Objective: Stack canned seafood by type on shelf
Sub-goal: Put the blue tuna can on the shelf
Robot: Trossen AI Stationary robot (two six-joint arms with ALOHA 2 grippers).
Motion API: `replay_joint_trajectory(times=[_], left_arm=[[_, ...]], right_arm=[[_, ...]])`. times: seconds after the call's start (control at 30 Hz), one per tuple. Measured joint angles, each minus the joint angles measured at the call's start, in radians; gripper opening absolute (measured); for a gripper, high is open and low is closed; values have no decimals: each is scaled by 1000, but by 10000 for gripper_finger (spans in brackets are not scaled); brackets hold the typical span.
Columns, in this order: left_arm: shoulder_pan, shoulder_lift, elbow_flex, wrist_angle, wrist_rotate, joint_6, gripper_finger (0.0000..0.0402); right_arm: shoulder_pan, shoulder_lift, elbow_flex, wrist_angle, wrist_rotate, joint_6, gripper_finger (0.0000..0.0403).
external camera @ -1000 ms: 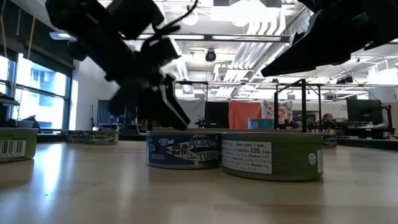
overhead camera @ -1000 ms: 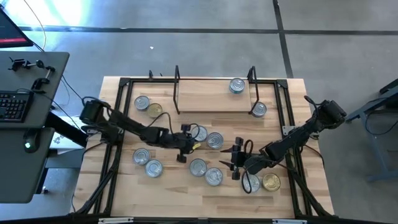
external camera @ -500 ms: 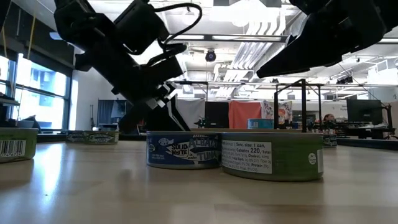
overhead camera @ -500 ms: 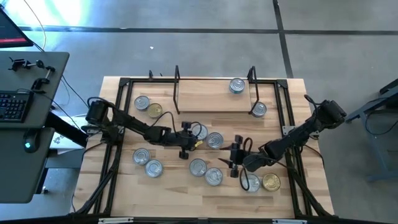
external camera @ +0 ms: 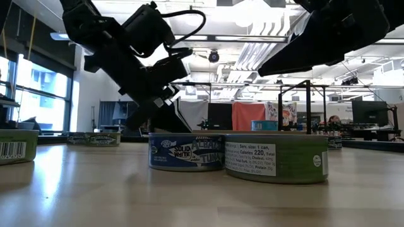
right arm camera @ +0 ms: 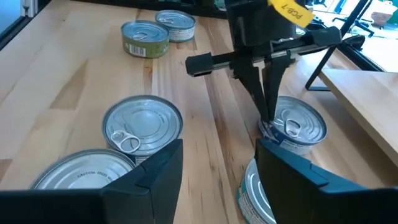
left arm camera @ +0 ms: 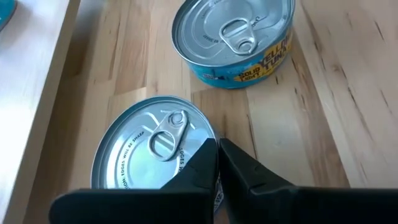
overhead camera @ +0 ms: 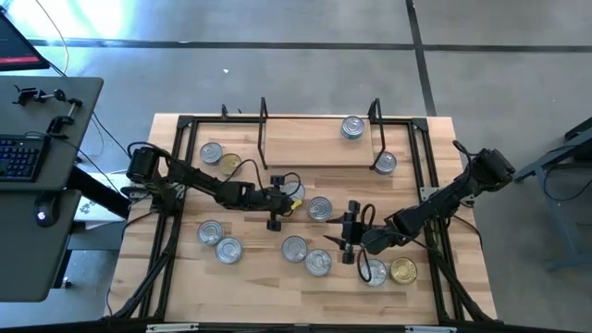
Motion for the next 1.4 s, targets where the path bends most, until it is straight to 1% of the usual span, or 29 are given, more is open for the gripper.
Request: replay_joint_trajectory(times=[0.23,0.47,0.53,0.67,0.8,0.87,0.97,1.1,1.2,1.3,1.4], left_arm=[[-47,-11,-4,24,-25,33,1],[-92,-60,-8,28,-47,33,0],[-106,-71,-7,34,-50,33,0],[-123,-94,-7,37,-51,33,0],[-127,-120,-6,43,-57,33,0],[-127,-125,-6,47,-57,35,0],[-127,-130,-4,57,-59,49,0],[-124,-130,45,56,-109,62,0],[-106,-130,104,55,-119,118,0],[-64,-130,168,55,-113,194,0],[11,-130,223,55,-65,263,0]], right_arm=[[1,0,0,0,0,0,193],[11,0,0,0,7,3,193],[28,0,0,0,24,0,193],[72,-4,0,-26,117,0,193],[112,-37,0,-81,205,28,193],[124,-51,0,-100,224,43,193],[137,-67,0,-105,226,45,193],[142,-72,0,-106,231,30,193],[140,-72,0,-107,235,30,193],[138,-72,0,-108,235,33,193],[138,-72,0,-109,235,34,193]])
